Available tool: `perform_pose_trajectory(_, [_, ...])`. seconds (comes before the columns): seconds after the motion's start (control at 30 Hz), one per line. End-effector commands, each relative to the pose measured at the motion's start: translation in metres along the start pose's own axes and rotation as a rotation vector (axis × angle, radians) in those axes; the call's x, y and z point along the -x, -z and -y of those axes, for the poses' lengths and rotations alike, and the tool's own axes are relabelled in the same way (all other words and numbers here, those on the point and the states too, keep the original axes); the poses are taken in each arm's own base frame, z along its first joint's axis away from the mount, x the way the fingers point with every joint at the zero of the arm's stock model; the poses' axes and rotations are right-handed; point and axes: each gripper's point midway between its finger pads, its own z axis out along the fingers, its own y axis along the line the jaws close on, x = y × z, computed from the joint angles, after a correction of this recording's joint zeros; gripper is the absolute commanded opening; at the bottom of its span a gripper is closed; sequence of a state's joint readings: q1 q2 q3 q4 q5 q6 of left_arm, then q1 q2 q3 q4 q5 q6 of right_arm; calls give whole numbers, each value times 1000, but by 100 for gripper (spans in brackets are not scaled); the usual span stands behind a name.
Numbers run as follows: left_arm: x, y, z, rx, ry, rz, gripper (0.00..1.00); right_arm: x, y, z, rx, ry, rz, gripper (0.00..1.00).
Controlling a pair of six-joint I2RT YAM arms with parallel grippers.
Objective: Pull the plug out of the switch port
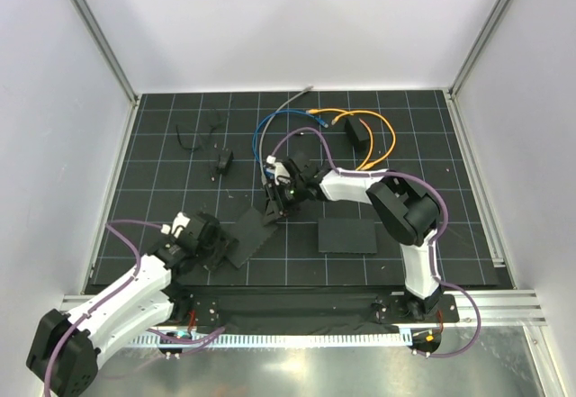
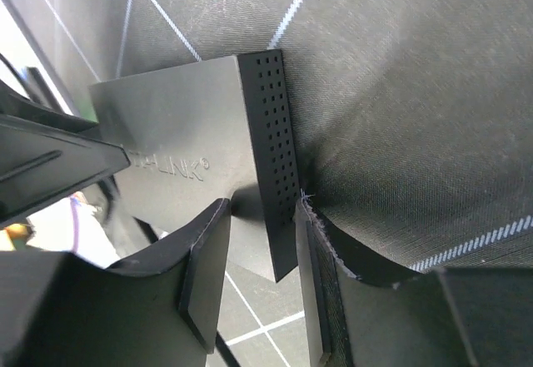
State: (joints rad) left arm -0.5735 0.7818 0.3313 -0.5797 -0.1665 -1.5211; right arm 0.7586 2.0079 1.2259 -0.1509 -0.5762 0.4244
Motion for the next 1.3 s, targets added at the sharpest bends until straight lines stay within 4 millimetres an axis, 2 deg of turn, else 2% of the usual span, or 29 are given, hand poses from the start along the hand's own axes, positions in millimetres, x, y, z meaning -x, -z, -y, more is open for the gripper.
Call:
perform_pose_trajectory(0.0, [20, -1, 12, -19, -40, 89, 64, -3, 5, -14, 66, -59, 36, 43])
perform_pose_trajectory(0.07, [24, 1, 20, -27, -79, 102, 63, 1, 8, -21, 97, -81, 72, 41])
perform_pose_trajectory(0.1, [27, 0, 23, -23, -91, 108, 63, -7, 8, -18, 94, -103, 66, 41])
perform_pose_trajectory(0.13, [29, -4, 25, -15, -102, 111, 63, -3, 11, -23, 112, -96, 92, 40])
perform_pose_trajectory(0.17, [31, -3, 32, -18, -117, 111, 63, -12, 10, -21, 114, -114, 83, 40])
perform_pose_trajectory(0.23, [30, -10, 31, 30, -176, 80, 64, -13, 12, -24, 123, -136, 96, 40])
perform_pose_trajectory(0.3, [32, -9, 45, 25, -227, 69, 63, -21, 11, -23, 111, -153, 97, 40])
perform_pose_trajectory(0.37, [31, -16, 48, 56, -270, 51, 63, -25, 12, -27, 113, -153, 102, 40])
perform_pose_trajectory(0.4, [33, -16, 58, 46, -297, 50, 63, -33, 9, -27, 106, -160, 94, 40])
perform_pose_trajectory(0.47, [35, -24, 60, 67, -316, 41, 63, -37, 7, -33, 117, -178, 103, 40])
perform_pose_trajectory(0.57, [36, -30, 75, 51, -334, 21, 62, -45, -1, -42, 90, -175, 111, 40])
perform_pose_trajectory(0.63, [35, -31, 82, 38, -344, 9, 61, -44, -4, -45, 68, -189, 140, 40])
perform_pose_trajectory(0.83, [39, -34, 83, 44, -347, 8, 61, -42, -3, -36, 9, -211, 166, 42])
perform_pose_trajectory(0.9, [42, -32, 84, 42, -352, 11, 63, -40, -2, -38, 9, -183, 164, 44])
perform_pose_trajectory(1.0, [49, -24, 85, 45, -362, 23, 66, -40, 5, -22, -85, -152, 155, 50])
perform_pose_trajectory(1.1, [52, -16, 86, 34, -376, 38, 67, -33, 18, -18, -116, -122, 167, 55])
perform_pose_trajectory(1.13, [53, -10, 87, 23, -377, 43, 68, -23, 26, -25, -106, -99, 189, 57])
perform_pose_trajectory(1.23, [57, 6, 93, -22, -381, 68, 69, -26, 41, -23, -161, -36, 159, 62])
perform_pose_trajectory(1.27, [58, 12, 89, -9, -382, 72, 72, -21, 52, -28, -173, -16, 180, 64])
